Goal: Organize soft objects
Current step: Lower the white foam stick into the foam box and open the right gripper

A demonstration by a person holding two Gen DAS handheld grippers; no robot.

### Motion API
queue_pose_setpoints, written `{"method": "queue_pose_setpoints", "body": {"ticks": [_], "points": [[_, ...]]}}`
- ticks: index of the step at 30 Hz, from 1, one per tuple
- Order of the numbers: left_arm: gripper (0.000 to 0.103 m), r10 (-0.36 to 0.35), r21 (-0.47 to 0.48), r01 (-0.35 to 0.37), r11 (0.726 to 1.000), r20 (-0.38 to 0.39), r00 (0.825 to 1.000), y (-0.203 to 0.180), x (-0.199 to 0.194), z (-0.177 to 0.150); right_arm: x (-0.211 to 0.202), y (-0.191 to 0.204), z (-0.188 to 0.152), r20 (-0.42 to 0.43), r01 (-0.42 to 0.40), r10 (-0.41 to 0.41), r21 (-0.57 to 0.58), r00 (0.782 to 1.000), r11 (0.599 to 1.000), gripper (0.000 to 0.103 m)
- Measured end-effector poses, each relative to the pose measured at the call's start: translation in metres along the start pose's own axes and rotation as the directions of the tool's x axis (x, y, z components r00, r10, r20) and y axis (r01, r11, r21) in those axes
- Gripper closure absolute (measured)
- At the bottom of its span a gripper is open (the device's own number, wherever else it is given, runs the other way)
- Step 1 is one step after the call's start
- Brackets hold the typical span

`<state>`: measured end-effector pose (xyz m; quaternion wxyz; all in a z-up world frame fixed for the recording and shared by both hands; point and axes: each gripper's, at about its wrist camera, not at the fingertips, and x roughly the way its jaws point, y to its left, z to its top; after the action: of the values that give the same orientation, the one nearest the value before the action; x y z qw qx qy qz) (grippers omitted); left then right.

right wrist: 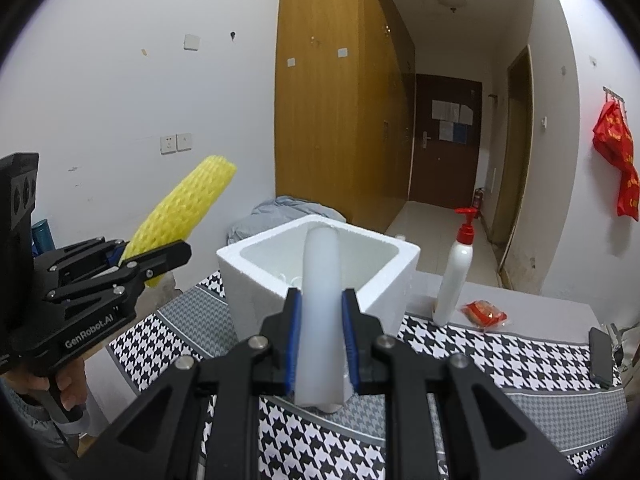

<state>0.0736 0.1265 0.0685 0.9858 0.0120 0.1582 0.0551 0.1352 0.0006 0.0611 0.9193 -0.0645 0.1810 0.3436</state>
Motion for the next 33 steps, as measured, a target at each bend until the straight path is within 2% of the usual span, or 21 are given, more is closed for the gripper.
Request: {"method": "queue_pose_setpoints", "body": {"ticks": [14,33], "points": [[0.080,-0.025,0.013,0.025,1.000,-0.013,1.000,0.001,0.019,0.018,0.018,-0.004,0.020,-0.016,0.012,-0.012,0.013,1.000,1.000,0.079],[0.080,-0.024,0.006,0.024,1.000,-0.026,0.999,0.013,0.042,0.021,0.060,-0.010,0.039,-0.055,0.000,0.001,0.016,0.998,1.000,0.079]]}}
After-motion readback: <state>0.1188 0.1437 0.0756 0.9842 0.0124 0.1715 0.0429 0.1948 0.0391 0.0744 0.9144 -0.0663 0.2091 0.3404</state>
